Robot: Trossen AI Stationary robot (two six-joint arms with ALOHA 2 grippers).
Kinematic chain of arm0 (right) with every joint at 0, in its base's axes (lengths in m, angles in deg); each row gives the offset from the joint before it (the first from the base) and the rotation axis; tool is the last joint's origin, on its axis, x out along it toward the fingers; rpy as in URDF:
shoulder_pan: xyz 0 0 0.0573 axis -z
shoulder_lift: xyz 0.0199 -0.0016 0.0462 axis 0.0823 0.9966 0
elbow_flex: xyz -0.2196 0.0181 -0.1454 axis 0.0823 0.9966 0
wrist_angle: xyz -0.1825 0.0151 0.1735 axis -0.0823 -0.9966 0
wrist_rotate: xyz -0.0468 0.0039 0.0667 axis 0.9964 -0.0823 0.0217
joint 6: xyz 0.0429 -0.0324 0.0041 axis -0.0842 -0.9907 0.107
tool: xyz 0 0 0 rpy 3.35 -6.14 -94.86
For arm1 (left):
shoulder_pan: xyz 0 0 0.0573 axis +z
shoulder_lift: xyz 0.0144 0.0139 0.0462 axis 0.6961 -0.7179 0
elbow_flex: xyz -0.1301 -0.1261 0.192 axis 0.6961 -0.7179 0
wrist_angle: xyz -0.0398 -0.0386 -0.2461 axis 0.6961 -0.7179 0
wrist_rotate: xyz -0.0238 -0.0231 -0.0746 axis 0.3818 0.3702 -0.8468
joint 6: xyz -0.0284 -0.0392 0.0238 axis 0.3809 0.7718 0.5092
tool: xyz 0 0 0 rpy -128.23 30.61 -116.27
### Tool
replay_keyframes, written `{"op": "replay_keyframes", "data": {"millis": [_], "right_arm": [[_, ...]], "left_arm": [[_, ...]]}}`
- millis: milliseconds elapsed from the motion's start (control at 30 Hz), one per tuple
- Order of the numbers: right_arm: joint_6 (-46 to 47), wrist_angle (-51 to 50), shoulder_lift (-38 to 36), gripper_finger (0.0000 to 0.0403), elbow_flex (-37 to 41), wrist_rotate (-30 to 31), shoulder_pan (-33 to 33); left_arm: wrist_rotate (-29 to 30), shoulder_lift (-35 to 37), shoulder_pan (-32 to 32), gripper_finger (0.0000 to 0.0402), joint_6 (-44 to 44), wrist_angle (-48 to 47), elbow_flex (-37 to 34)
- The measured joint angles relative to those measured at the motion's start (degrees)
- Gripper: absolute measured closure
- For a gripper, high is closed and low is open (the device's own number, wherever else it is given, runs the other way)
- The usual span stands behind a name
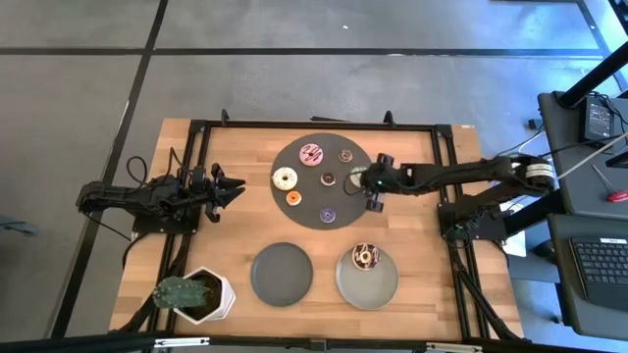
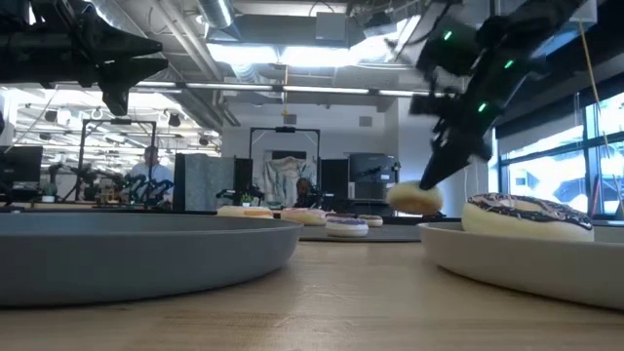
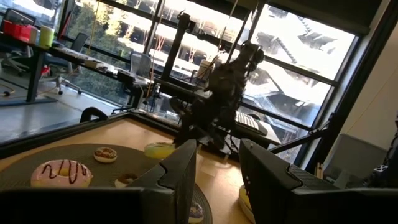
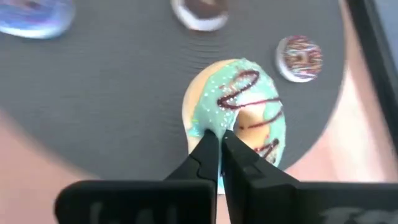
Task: Pick & Place donuts
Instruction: Put large green donut on the gray plate
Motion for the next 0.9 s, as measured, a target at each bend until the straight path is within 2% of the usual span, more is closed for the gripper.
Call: {"op": "replay_keyframes", "data": {"millis": [167, 433, 667, 900], "right_arm": [[7.9, -7.9, -7.3, 0.0396, 0.0, 0.0, -9.3], [22.0, -12.0, -14.3, 0.0396, -0.5, -0.1, -31.7], [31.6, -9.4, -10.4, 0.0397, -5.0, 0.4, -47.0], [32.2, -1.6, -0.1, 0.0397, -6.3, 0.4, -54.8]], "left_arm": [[0.3, 0.0, 0.0, 0.0281, 0.0, 0.0, 0.0], [1.2, 0.0, 0.0, 0.0281, 0.0, 0.0, 0.0], [1.6, 0.0, 0.0, 0.0281, -1.0, 0.0, 0.0], [1.7, 0.0, 0.0, 0.0281, -2.2, -0.1, 0.0]]}}
